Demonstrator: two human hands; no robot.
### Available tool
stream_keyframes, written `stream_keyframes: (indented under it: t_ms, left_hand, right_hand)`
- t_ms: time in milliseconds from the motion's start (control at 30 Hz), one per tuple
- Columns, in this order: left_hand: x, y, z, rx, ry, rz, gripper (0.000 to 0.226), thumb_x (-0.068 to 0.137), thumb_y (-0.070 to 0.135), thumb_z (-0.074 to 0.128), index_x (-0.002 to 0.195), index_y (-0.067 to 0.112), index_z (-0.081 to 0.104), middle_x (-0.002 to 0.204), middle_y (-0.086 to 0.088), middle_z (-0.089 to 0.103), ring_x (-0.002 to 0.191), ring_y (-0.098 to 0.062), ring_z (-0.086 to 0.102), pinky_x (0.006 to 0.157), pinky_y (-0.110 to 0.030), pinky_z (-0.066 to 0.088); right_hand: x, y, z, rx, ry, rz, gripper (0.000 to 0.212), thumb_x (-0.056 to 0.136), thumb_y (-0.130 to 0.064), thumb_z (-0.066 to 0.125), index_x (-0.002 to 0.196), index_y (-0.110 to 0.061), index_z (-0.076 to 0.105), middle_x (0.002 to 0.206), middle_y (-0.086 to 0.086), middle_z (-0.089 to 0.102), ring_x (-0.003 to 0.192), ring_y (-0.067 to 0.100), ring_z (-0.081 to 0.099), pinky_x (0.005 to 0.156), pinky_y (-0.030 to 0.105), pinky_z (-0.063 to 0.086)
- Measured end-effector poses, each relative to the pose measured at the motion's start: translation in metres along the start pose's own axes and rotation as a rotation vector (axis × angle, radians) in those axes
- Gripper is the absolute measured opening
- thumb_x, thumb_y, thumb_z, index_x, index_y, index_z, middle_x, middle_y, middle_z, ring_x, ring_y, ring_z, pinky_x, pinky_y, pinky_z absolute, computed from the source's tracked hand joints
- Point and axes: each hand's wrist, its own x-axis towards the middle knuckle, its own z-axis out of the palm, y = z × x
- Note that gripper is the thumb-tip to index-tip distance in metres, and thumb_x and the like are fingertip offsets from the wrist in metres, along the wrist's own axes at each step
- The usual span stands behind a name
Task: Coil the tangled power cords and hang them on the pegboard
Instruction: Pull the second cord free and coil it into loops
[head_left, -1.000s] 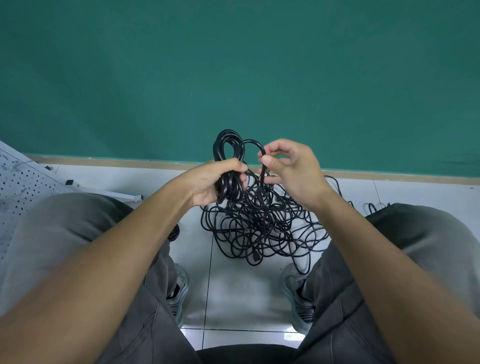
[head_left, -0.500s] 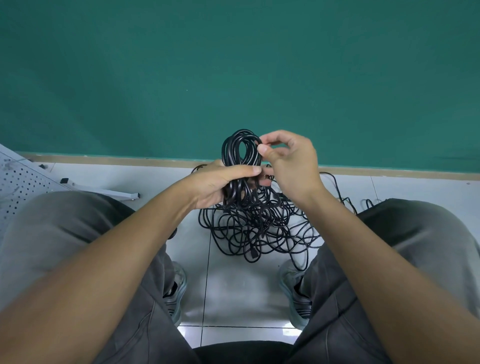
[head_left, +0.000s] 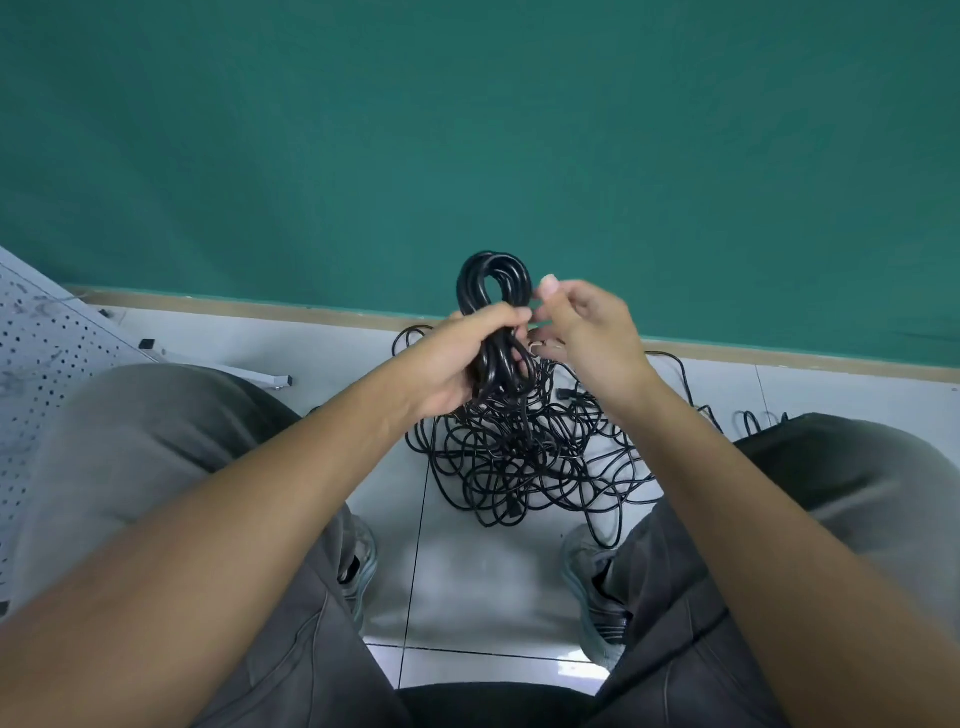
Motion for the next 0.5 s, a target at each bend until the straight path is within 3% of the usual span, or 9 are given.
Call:
stream_keyframes:
  t_ms: [67,167,333,433,500]
  left_hand:
    - [0.001,0.006,-0.004,-0.113,0.066,0.007,0.028,0.1,0.03,0.06,0.074,0.02,0.057,0.075,0.0,0.061,0.065,-0.014,0.062,0.06,-0.024,0.055]
    - [0.001,0.014,-0.011,-0.255,0.148,0.016,0.027,0.101,0.031,0.061,0.076,0.02,0.056,0.07,0.003,0.06,0.06,-0.011,0.062,0.055,-0.023,0.053]
    - [0.006,0.014,-0.018,-0.29,0.24,0.064,0.027,0.102,0.032,0.06,0.079,0.018,0.056,0.075,0.001,0.063,0.063,-0.015,0.064,0.057,-0.028,0.056]
    - [0.01,0.012,-0.021,-0.36,0.315,0.074,0.023,0.101,0.031,0.063,0.083,0.016,0.059,0.084,-0.003,0.067,0.065,-0.016,0.065,0.058,-0.026,0.056]
    - [0.01,0.013,-0.023,-0.424,0.355,0.077,0.023,0.1,0.029,0.064,0.083,0.016,0.06,0.08,-0.001,0.068,0.064,-0.015,0.065,0.058,-0.024,0.056]
  right_hand:
    - [-0.006,0.003,0.006,-0.011,-0.141,0.079,0.048,0.108,-0.052,0.031,0.104,-0.024,0.069,0.099,-0.005,0.076,0.092,0.005,0.074,0.092,0.029,0.058]
    - [-0.011,0.01,0.015,-0.05,-0.26,0.126,0.067,0.101,-0.068,0.016,0.117,-0.03,0.069,0.12,-0.005,0.073,0.115,0.004,0.066,0.113,0.033,0.046]
    - [-0.015,0.005,0.019,-0.094,-0.327,0.119,0.066,0.103,-0.063,0.006,0.093,-0.042,0.068,0.086,-0.029,0.073,0.096,-0.015,0.065,0.115,0.03,0.036]
    - [-0.012,0.009,0.021,-0.096,-0.367,0.149,0.066,0.101,-0.065,0.005,0.102,-0.038,0.066,0.095,-0.022,0.075,0.107,-0.006,0.064,0.117,0.032,0.038]
    - [-0.01,0.013,0.022,-0.106,-0.399,0.168,0.075,0.097,-0.071,0.006,0.112,-0.031,0.068,0.108,-0.011,0.076,0.113,0.002,0.065,0.118,0.035,0.039]
